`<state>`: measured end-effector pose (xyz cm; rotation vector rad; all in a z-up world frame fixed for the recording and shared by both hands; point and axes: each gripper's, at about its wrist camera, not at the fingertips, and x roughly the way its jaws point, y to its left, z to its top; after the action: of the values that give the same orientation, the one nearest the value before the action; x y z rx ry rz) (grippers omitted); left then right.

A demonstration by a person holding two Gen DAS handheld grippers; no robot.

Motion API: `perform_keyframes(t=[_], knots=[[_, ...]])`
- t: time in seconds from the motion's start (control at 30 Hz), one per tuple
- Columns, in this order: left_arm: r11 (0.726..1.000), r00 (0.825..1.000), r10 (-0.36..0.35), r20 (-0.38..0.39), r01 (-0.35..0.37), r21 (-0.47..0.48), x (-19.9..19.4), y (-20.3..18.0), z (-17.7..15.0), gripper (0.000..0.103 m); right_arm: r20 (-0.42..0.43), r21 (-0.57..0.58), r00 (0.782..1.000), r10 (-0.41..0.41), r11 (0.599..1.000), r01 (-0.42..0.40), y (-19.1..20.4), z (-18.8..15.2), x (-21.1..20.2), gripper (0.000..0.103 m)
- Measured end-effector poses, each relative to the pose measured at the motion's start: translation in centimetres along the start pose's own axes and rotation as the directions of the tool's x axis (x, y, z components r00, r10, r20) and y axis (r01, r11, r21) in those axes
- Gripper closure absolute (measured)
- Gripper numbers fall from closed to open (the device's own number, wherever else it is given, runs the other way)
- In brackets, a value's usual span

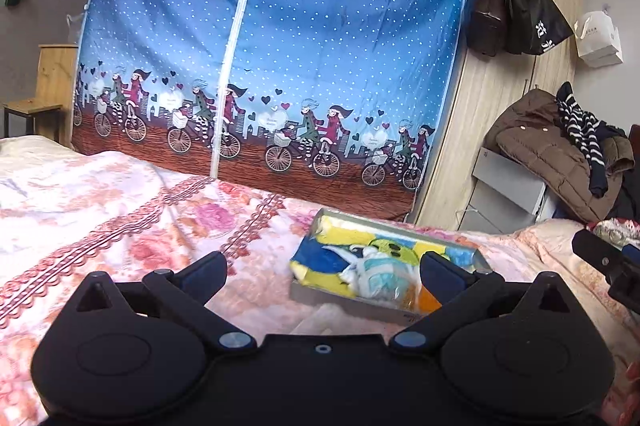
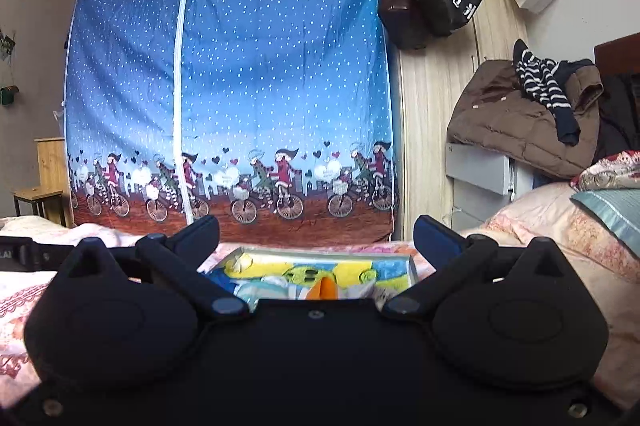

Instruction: Organize soft objects

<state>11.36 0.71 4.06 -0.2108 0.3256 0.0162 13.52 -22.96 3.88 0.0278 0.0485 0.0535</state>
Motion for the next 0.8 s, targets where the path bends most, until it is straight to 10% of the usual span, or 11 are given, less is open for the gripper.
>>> perform_keyframes(t=[0.8], knots=[[0.996,0.996,0.049,-0.073,-0.043,0.078,-10.3,1.7,-6.3,0.001,-0.292,0.028,0.956,-0.015,0.999,0.024,3.3,-4.2,-8.0,0.0]])
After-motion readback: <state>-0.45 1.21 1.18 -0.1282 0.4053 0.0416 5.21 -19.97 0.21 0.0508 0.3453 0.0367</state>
